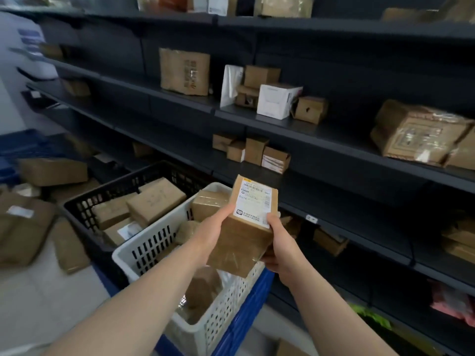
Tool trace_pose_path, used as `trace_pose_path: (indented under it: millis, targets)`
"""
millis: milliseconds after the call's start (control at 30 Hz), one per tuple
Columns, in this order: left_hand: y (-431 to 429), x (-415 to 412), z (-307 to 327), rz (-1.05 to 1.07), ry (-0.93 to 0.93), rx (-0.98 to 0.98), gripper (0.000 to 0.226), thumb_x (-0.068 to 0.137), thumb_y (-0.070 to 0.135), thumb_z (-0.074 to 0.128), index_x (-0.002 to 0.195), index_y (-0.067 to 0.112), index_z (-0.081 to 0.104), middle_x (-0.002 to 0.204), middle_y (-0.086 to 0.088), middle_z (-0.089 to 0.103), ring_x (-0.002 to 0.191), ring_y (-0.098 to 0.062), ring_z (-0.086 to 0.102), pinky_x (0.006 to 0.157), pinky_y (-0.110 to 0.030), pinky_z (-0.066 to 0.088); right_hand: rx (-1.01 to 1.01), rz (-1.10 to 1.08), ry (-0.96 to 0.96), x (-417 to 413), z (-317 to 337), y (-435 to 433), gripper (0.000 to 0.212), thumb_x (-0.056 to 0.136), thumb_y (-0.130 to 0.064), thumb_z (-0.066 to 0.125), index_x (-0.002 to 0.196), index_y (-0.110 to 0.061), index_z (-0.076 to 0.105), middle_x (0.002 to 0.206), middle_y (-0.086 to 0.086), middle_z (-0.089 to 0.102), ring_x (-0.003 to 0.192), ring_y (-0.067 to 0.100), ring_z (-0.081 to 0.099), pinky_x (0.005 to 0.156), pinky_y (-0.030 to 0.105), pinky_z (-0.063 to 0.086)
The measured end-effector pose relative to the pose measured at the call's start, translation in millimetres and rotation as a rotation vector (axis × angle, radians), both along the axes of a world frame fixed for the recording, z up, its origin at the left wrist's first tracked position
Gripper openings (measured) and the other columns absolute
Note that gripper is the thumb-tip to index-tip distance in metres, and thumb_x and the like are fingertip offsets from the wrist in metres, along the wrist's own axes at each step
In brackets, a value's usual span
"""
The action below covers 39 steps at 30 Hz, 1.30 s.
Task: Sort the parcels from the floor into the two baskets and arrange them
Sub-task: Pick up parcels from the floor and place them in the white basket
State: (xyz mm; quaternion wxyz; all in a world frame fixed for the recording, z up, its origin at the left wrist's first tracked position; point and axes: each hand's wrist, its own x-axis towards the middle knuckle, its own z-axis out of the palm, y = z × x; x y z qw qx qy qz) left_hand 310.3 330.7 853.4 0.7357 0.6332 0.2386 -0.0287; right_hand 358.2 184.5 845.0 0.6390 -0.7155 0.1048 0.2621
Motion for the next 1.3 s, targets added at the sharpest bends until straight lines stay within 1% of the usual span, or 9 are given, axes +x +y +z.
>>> trace_pose_path:
  millis: [100, 233, 333, 733, 800, 867, 967, 1067, 1300]
  targets:
    - [67, -6, -6, 0.012, 0.067, 0.021, 0.04, 0.091, 0.056, 0.05, 0.104, 0.026, 0.072, 0.079, 0.004, 0.076, 0.067, -0.011, 0.072, 0.051, -0.02, 0.05, -0.018, 0.03, 0.053, -1, -10, 63, 0.063, 0.089, -0.067, 0.048, 0.122, -0.014, 0.059, 0.1, 0.006, 0.069, 0.089, 0.022, 0.064, 0.068, 0.03, 0.045]
    - [137, -15, -10, -0.003, 0.152, 0.072, 0.031, 0.094, 0.054, 0.047, 0.092, 0.031, 0.067, 0.077, 0.004, 0.072, 0.069, -0.01, 0.065, 0.05, -0.022, 0.043, -0.05, 0.073, 0.108, -5, -25, 131, 0.06, 0.09, -0.066, 0.047, 0.122, -0.016, 0.055, 0.1, 0.009, 0.067, 0.087, 0.024, 0.066, 0.069, 0.033, 0.05]
    - [173, -22, -19, -0.018, 0.234, 0.069, 0.028, 0.094, 0.054, 0.046, 0.091, 0.032, 0.063, 0.084, 0.002, 0.067, 0.073, -0.011, 0.06, 0.053, -0.024, 0.04, -0.073, 0.097, 0.16, -9, -38, 170, 0.062, 0.09, -0.067, 0.045, 0.124, -0.017, 0.054, 0.103, 0.01, 0.067, 0.091, 0.028, 0.067, 0.088, 0.04, 0.051]
    - [211, -26, -63, -0.088, 0.345, 0.059, 0.035, 0.09, 0.063, 0.048, 0.106, 0.032, 0.053, 0.098, 0.003, 0.065, 0.091, -0.015, 0.06, 0.076, -0.033, 0.047, 0.053, -0.075, 0.299, -1, -97, 213, 0.052, 0.095, -0.055, 0.05, 0.125, -0.013, 0.055, 0.114, 0.007, 0.063, 0.11, 0.03, 0.059, 0.105, 0.046, 0.043]
    - [211, -20, -65, -0.127, 0.357, 0.08, 0.034, 0.095, 0.058, 0.044, 0.116, 0.031, 0.051, 0.099, 0.004, 0.063, 0.093, -0.014, 0.058, 0.086, -0.032, 0.046, 0.029, -0.062, 0.3, 3, -98, 209, 0.043, 0.098, -0.048, 0.049, 0.12, -0.012, 0.058, 0.113, 0.008, 0.065, 0.102, 0.029, 0.062, 0.092, 0.043, 0.05]
    - [209, -17, -68, -0.15, 0.383, 0.076, 0.029, 0.1, 0.05, 0.039, 0.114, 0.027, 0.051, 0.093, 0.005, 0.061, 0.084, -0.01, 0.056, 0.076, -0.026, 0.046, -0.055, -0.017, 0.263, 5, -100, 202, 0.037, 0.099, -0.042, 0.05, 0.116, -0.012, 0.063, 0.106, 0.009, 0.069, 0.092, 0.027, 0.064, 0.076, 0.037, 0.052]
    - [204, -8, -81, -0.224, 0.434, 0.136, 0.053, 0.097, 0.055, 0.04, 0.135, 0.02, 0.052, 0.126, -0.003, 0.061, 0.115, -0.022, 0.056, 0.1, -0.035, 0.043, -0.193, 0.002, 0.202, 7, -101, 192, 0.03, 0.098, -0.032, 0.051, 0.112, -0.01, 0.067, 0.094, 0.008, 0.068, 0.073, 0.023, 0.06, 0.062, 0.031, 0.045]
    - [195, 1, -93, -0.304, 0.4, 0.283, 0.059, 0.094, 0.057, 0.042, 0.138, 0.019, 0.051, 0.127, -0.001, 0.061, 0.112, -0.021, 0.057, 0.095, -0.034, 0.044, -0.253, -0.011, 0.169, 10, -101, 180, 0.024, 0.099, -0.023, 0.05, 0.106, -0.007, 0.066, 0.084, 0.008, 0.065, 0.061, 0.017, 0.052, 0.055, 0.027, 0.04]
    - [180, 18, -110, -0.273, 0.457, 0.366, 0.051, 0.095, 0.038, 0.048, 0.14, 0.013, 0.046, 0.13, -0.006, 0.058, 0.112, -0.022, 0.056, 0.088, -0.031, 0.045, -0.301, 0.012, 0.198, 15, -100, 161, 0.018, 0.09, -0.023, 0.062, 0.097, -0.008, 0.071, 0.102, 0.01, 0.074, 0.092, 0.026, 0.065, 0.09, 0.041, 0.053]
